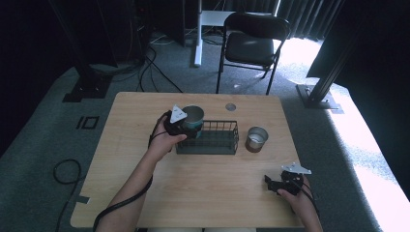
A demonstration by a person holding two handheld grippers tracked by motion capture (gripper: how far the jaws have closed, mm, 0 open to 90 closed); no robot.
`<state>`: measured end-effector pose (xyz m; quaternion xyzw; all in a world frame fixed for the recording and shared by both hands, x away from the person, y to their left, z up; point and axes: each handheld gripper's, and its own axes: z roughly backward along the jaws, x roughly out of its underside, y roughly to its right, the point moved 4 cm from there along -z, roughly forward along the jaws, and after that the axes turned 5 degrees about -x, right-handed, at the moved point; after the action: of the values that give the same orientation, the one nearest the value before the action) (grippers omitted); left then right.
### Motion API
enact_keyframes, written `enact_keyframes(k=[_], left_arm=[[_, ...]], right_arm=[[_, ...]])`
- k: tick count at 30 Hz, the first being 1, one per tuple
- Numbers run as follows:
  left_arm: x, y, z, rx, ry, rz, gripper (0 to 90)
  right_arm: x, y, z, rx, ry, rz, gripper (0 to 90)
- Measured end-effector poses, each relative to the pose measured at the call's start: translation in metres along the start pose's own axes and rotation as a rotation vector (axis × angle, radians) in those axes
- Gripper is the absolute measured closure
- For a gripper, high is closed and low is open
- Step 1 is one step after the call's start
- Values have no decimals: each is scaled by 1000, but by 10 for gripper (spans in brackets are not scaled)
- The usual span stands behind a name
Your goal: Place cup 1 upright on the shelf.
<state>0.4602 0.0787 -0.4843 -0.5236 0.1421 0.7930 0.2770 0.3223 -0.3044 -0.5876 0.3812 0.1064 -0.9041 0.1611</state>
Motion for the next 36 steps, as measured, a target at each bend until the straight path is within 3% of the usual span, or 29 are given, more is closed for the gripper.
enact_keyframes(k=[13, 15, 17, 18, 21, 32, 36], left_arm=[[14, 3, -3, 11, -30, -22, 160], [14, 3, -2, 6, -36, 8, 145], [15, 3, -2, 22, -46, 7, 98], [16, 5, 0, 36, -62, -19, 98], [18, 6, 3, 49, -82, -39, 53], [20, 2, 23, 56, -96, -57, 30], [22, 0, 30, 54, -95, -45, 30]], right_arm=[[0, 0, 0, 0, 0, 0, 111], [0, 0, 0, 0, 0, 0, 111], [0, 0, 0, 0, 0, 0, 111], [0, 0, 0, 0, 0, 0, 111], [0, 0, 0, 0, 0, 0, 111], [0, 0, 0, 0, -1, 0, 111], [0, 0, 0, 0, -1, 0, 111]])
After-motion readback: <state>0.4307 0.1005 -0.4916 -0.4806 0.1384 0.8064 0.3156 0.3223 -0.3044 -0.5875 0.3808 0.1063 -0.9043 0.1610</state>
